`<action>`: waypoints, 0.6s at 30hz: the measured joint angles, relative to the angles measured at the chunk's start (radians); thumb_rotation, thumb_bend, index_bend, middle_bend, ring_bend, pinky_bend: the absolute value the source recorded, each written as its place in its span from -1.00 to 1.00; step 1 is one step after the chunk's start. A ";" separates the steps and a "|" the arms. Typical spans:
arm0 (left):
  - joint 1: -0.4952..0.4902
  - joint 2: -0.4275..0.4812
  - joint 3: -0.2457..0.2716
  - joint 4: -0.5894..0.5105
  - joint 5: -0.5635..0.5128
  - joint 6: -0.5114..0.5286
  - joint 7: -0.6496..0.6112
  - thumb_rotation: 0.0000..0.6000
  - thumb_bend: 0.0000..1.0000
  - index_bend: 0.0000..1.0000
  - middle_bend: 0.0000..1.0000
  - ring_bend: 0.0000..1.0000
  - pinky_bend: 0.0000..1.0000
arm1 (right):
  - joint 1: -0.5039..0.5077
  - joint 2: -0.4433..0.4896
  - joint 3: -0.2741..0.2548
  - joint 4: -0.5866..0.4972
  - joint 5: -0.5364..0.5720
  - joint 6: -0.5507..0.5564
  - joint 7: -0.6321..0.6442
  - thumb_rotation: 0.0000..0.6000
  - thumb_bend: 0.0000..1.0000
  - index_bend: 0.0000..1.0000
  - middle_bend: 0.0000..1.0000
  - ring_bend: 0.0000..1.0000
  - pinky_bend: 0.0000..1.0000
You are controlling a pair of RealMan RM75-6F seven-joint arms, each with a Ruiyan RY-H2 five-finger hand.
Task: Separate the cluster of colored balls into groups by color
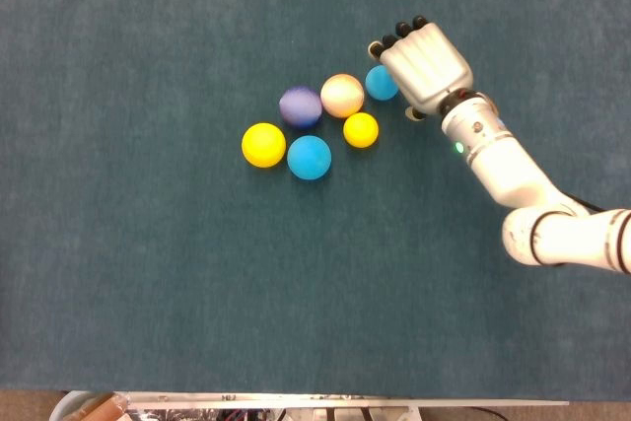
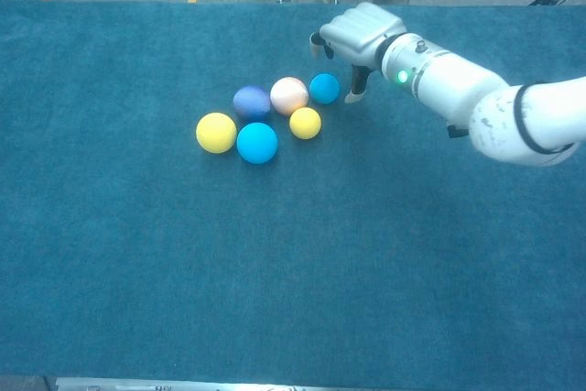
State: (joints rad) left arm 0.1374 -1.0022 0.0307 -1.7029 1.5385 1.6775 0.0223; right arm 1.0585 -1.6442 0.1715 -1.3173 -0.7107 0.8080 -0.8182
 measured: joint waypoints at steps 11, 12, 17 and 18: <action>0.004 -0.003 -0.009 0.020 -0.023 -0.010 -0.024 1.00 -0.33 -0.46 -0.46 -0.53 -0.59 | 0.044 -0.110 -0.020 0.156 0.055 -0.030 -0.004 1.00 -0.84 -0.45 -0.32 -0.56 -0.52; 0.004 -0.003 -0.010 0.022 -0.025 -0.012 -0.026 1.00 -0.33 -0.45 -0.46 -0.53 -0.59 | 0.047 -0.118 -0.021 0.167 0.057 -0.032 -0.003 1.00 -0.82 -0.45 -0.32 -0.56 -0.52; 0.003 -0.005 -0.013 0.028 -0.028 -0.016 -0.036 1.00 -0.33 -0.45 -0.46 -0.53 -0.59 | 0.057 -0.148 -0.020 0.207 0.062 -0.038 0.005 1.00 -0.70 -0.45 -0.27 -0.56 -0.52; 0.003 -0.005 -0.014 0.030 -0.028 -0.017 -0.038 1.00 -0.33 -0.45 -0.46 -0.53 -0.59 | 0.058 -0.153 -0.020 0.215 0.063 -0.039 0.007 1.00 -0.65 -0.44 -0.26 -0.56 -0.52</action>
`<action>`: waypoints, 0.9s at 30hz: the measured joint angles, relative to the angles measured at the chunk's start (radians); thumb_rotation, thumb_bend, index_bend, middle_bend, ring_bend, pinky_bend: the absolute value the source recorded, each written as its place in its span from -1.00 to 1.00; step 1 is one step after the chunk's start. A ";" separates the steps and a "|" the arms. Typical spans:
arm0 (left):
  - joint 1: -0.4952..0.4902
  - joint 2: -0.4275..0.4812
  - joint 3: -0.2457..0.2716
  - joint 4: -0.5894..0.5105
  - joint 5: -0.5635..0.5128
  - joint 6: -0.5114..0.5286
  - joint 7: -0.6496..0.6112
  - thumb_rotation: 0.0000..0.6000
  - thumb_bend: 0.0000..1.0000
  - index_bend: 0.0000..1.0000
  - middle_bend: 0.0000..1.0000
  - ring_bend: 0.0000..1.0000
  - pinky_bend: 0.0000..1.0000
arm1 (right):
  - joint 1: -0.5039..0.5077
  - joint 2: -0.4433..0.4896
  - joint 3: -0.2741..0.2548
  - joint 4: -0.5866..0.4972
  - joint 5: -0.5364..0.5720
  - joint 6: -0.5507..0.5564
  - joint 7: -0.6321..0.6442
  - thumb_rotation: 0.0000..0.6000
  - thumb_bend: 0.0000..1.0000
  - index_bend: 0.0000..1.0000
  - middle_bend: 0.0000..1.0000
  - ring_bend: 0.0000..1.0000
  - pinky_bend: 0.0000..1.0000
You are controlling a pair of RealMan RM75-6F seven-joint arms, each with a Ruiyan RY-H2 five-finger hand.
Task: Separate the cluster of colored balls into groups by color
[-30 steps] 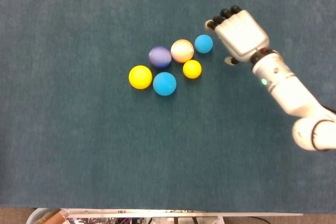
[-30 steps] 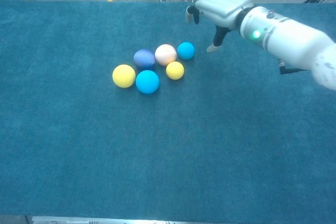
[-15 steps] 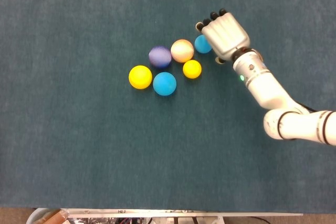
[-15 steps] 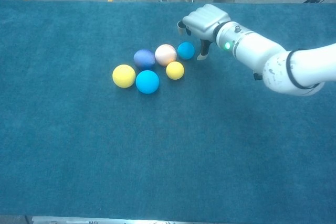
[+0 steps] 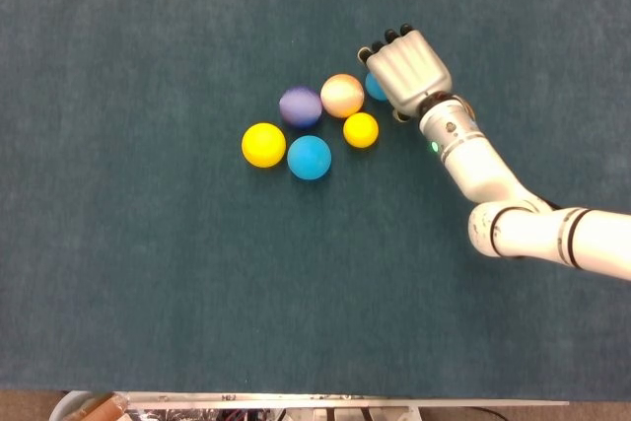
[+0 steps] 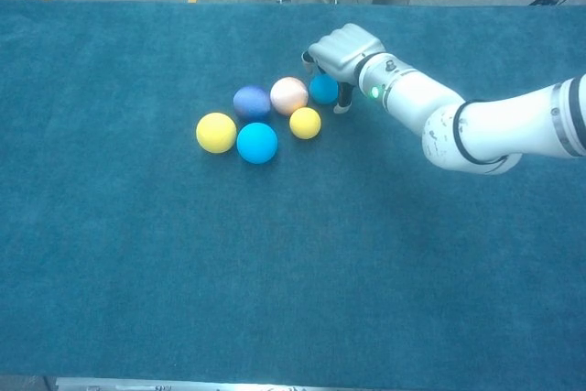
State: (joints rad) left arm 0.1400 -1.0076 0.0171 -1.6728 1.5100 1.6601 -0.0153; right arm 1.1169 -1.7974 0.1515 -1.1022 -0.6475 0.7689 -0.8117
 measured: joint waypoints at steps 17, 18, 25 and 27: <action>0.000 -0.006 -0.007 0.020 -0.009 -0.010 -0.024 1.00 -0.33 -0.45 -0.46 -0.53 -0.59 | -0.024 -0.043 -0.003 0.066 -0.083 0.001 0.078 1.00 -0.42 -0.23 -0.03 -0.46 -0.51; 0.000 -0.007 -0.007 0.021 -0.009 -0.010 -0.025 1.00 -0.33 -0.45 -0.46 -0.53 -0.59 | -0.028 -0.039 -0.004 0.061 -0.092 0.003 0.085 1.00 -0.42 -0.21 0.00 -0.44 -0.51; -0.002 -0.009 -0.009 0.024 -0.002 -0.009 -0.027 1.00 -0.33 -0.45 -0.46 -0.53 -0.59 | -0.066 0.022 -0.011 -0.018 -0.161 0.025 0.142 1.00 -0.42 -0.13 0.11 -0.39 -0.51; -0.002 -0.008 -0.009 0.024 0.000 -0.007 -0.026 1.00 -0.33 -0.45 -0.46 -0.53 -0.59 | -0.079 0.051 -0.015 -0.061 -0.190 0.038 0.157 1.00 -0.42 -0.13 0.11 -0.39 -0.51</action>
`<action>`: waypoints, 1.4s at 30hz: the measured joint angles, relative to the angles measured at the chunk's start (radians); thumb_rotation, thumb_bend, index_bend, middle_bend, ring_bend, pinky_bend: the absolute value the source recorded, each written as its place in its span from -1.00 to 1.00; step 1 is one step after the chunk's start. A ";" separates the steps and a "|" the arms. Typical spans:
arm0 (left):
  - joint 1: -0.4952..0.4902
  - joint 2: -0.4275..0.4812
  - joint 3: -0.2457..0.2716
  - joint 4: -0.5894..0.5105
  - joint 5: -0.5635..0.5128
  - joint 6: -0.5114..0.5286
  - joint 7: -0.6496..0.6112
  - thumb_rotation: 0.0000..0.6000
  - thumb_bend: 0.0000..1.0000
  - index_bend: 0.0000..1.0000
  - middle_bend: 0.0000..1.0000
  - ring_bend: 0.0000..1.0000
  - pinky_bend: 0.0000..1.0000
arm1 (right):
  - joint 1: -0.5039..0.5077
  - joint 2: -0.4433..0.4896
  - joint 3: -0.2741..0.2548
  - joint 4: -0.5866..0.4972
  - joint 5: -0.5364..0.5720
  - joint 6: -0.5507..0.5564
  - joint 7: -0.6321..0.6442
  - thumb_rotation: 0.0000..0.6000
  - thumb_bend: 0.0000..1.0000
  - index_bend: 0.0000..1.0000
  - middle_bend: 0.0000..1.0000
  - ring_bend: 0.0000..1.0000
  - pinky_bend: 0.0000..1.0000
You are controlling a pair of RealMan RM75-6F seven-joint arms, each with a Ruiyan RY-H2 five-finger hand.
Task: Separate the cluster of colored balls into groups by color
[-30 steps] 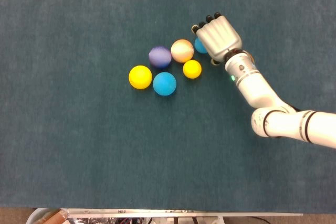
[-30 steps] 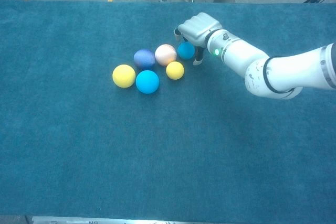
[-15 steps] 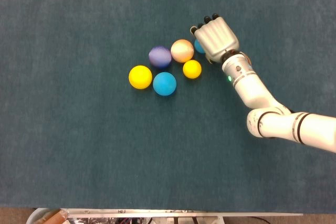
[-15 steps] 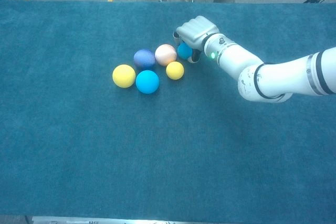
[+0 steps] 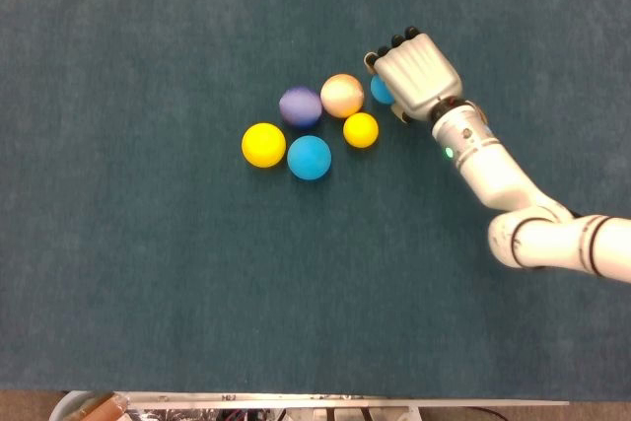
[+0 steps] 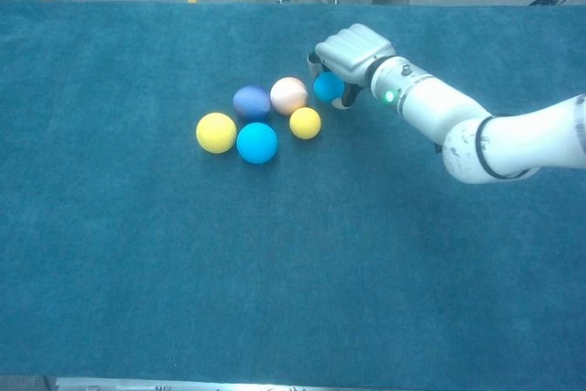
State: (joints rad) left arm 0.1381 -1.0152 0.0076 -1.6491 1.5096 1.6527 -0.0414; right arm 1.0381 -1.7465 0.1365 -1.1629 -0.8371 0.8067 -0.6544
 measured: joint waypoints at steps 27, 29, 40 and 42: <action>-0.032 -0.006 0.002 -0.042 0.032 -0.030 0.065 1.00 -0.33 -0.45 -0.46 -0.53 -0.59 | -0.273 0.435 -0.306 -0.530 -0.674 0.154 0.252 1.00 -0.43 -0.12 0.11 -0.40 -0.51; -0.033 -0.006 0.002 -0.043 0.031 -0.030 0.066 1.00 -0.33 -0.45 -0.46 -0.53 -0.59 | -0.287 0.439 -0.323 -0.528 -0.700 0.158 0.254 1.00 -0.43 -0.12 0.11 -0.41 -0.51; -0.038 -0.011 0.005 -0.048 0.035 -0.037 0.074 1.00 -0.33 -0.45 -0.46 -0.53 -0.59 | -0.358 0.446 -0.380 -0.488 -0.801 0.174 0.270 1.00 -0.46 -0.12 0.00 -0.47 -0.50; -0.037 -0.012 0.005 -0.047 0.033 -0.036 0.073 1.00 -0.33 -0.45 -0.46 -0.53 -0.59 | -0.366 0.442 -0.386 -0.482 -0.812 0.169 0.264 1.00 -0.47 -0.12 -0.03 -0.49 -0.50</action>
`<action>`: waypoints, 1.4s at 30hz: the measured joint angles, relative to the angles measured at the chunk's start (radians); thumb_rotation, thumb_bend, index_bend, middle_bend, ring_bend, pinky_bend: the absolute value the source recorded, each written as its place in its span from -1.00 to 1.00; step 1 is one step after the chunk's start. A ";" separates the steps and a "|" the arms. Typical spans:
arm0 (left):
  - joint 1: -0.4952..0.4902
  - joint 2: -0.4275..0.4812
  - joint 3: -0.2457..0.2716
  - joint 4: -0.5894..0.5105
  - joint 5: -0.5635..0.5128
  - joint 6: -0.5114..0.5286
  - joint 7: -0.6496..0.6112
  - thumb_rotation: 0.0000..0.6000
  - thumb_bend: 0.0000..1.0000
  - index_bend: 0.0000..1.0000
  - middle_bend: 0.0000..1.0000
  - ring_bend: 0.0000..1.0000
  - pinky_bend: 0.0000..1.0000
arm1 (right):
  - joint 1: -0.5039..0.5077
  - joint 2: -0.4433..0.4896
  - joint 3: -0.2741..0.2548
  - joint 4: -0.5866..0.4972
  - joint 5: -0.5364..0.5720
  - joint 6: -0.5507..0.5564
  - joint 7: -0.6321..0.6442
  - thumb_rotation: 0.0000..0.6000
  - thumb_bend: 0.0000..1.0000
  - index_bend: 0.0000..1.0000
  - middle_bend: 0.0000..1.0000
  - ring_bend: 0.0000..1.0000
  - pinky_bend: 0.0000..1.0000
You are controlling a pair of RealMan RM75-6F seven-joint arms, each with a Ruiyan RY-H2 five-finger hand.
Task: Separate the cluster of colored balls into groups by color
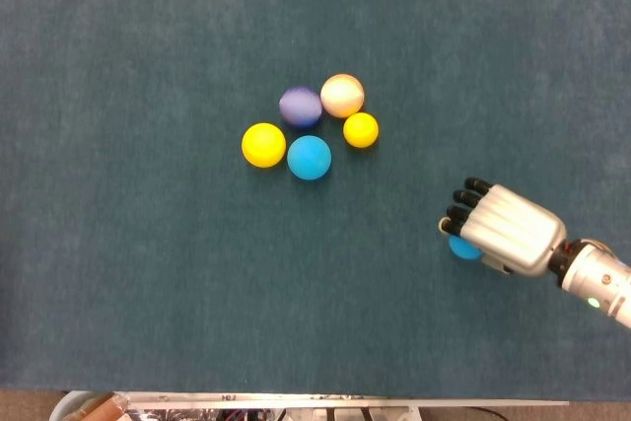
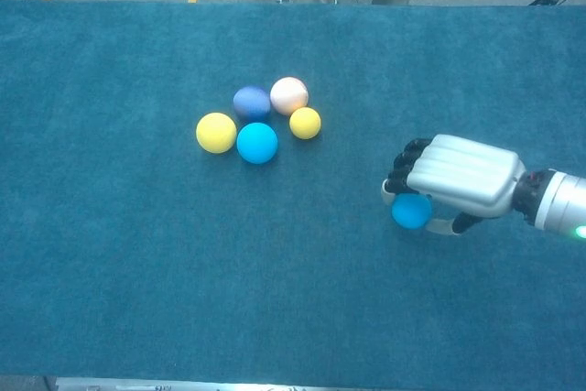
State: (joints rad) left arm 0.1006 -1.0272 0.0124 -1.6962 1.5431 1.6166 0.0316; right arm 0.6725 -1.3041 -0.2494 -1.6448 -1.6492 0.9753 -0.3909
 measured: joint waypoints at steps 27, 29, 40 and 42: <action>0.014 -0.001 0.006 0.032 0.006 0.026 -0.042 1.00 -0.33 -0.45 -0.46 -0.53 -0.59 | -0.022 0.042 0.102 -0.112 0.054 -0.062 -0.078 1.00 -0.52 -0.50 -0.27 -0.67 -0.50; 0.017 0.000 0.006 0.032 0.007 0.029 -0.044 1.00 -0.33 -0.45 -0.46 -0.53 -0.59 | -0.010 0.051 0.129 -0.134 0.066 -0.066 -0.071 1.00 -0.52 -0.50 -0.27 -0.67 -0.50; 0.029 0.005 0.010 0.031 0.014 0.049 -0.047 1.00 -0.33 -0.45 -0.46 -0.53 -0.59 | 0.108 -0.008 0.294 -0.164 0.264 -0.162 -0.151 1.00 -0.63 -0.51 -0.32 -0.67 -0.50; 0.035 0.008 0.011 0.032 0.013 0.056 -0.049 1.00 -0.33 -0.45 -0.46 -0.53 -0.59 | 0.130 -0.048 0.317 -0.150 0.318 -0.172 -0.203 1.00 -0.76 -0.51 -0.32 -0.67 -0.50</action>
State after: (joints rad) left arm 0.1356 -1.0196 0.0238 -1.6645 1.5560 1.6723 -0.0176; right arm 0.8029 -1.3526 0.0673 -1.7945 -1.3314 0.8036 -0.5935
